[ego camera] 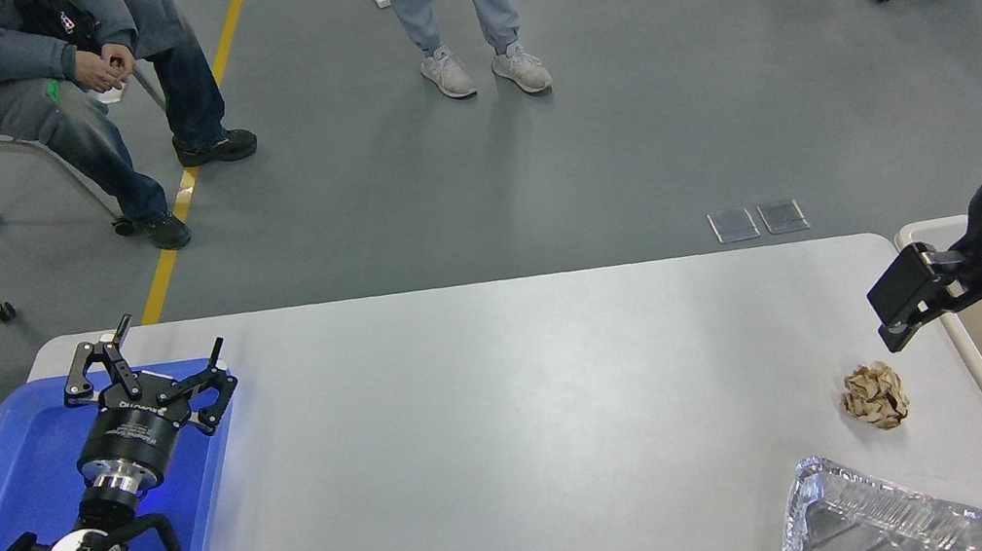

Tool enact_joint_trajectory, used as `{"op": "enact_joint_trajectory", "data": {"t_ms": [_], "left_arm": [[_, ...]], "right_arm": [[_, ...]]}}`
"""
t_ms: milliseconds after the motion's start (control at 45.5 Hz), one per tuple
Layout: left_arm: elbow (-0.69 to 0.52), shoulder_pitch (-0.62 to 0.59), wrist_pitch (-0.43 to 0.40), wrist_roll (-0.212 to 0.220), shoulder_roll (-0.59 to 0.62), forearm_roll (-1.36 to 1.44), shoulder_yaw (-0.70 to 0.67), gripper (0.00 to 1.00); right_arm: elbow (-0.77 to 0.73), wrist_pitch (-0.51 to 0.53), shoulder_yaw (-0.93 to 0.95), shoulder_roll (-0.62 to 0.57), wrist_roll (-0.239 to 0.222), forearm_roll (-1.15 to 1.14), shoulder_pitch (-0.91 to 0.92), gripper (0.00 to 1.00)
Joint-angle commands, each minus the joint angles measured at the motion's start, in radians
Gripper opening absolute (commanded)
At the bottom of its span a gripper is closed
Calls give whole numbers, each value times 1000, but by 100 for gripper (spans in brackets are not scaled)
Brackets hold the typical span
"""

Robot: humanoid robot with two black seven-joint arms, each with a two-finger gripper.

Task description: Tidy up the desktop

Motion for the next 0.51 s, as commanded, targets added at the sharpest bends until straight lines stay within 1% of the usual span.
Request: {"op": "enact_joint_trajectory", "data": {"t_ms": [0, 484], "left_arm": [[0, 0, 0, 0, 0, -1, -1, 100], [0, 0, 0, 0, 0, 1, -1, 100]], "right_arm": [[0, -2, 0, 1, -1, 0, -1, 100], [-8, -4, 11, 7, 1, 1, -3, 100]]}}
